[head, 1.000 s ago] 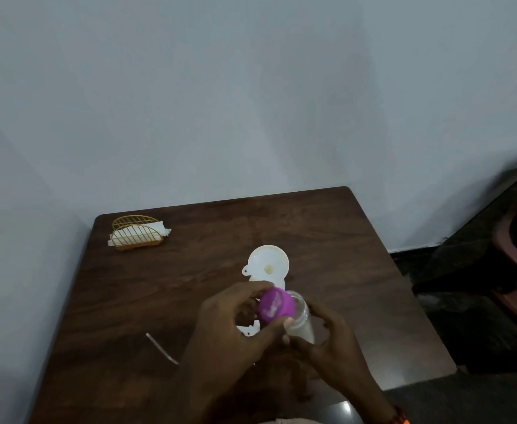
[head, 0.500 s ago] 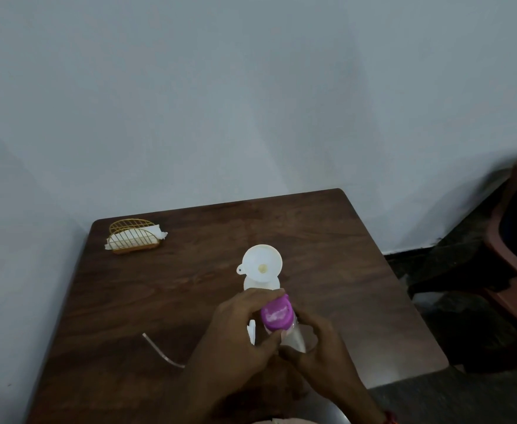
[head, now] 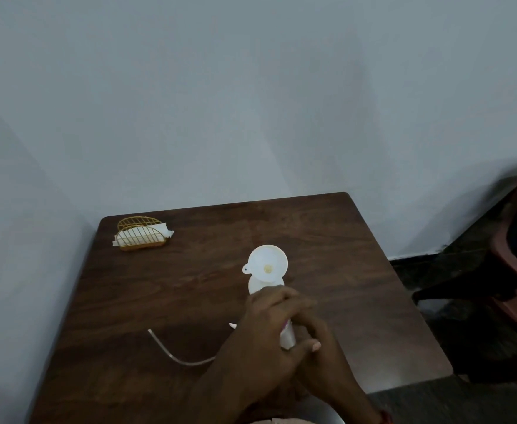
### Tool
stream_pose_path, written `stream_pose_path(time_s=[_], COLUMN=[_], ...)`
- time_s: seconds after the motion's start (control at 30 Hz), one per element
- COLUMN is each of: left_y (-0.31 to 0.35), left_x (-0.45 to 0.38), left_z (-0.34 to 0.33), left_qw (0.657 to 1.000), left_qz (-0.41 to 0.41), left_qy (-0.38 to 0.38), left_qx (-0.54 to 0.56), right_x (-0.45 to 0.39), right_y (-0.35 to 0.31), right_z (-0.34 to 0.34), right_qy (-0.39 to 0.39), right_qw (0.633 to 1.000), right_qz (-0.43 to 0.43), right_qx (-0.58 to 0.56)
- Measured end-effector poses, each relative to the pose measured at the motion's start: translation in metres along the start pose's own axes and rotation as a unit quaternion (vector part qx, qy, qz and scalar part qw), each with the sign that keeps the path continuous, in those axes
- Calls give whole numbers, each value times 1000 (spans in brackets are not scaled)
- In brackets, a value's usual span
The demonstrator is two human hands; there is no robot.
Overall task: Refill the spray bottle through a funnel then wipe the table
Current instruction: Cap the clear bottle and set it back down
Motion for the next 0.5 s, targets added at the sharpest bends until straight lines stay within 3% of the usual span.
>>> stream_pose_path(time_s=[0.13,0.23,0.37,0.5], left_y=[-22,-24,-15,-28], left_x=[6,9,10,9], left_z=[18,26,20,30], left_qw=[994,996,997,988], left_qz=[85,69,38,97], left_qy=[41,61,28,58], left_qx=[-53,-18,54,-101], right_x=[-1,-2,-3,-8], right_y=[4,3,1,-2], right_z=[0,0,-6,-5], right_qy=[47,57,51,59], right_qw=[998,997,998,997], right_qz=[23,37,20,26], right_qx=[-27,-30,-36,-43])
Point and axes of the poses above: each hand's wrist, its own x-axis away from the middle knuckle, its own z-axis out of the back of the hand, y = z × x, the point moved 4 cm from there along -x, towards the middle knuckle, and after that the axes turned 11 degrees about -z, right-handed, at the moved point
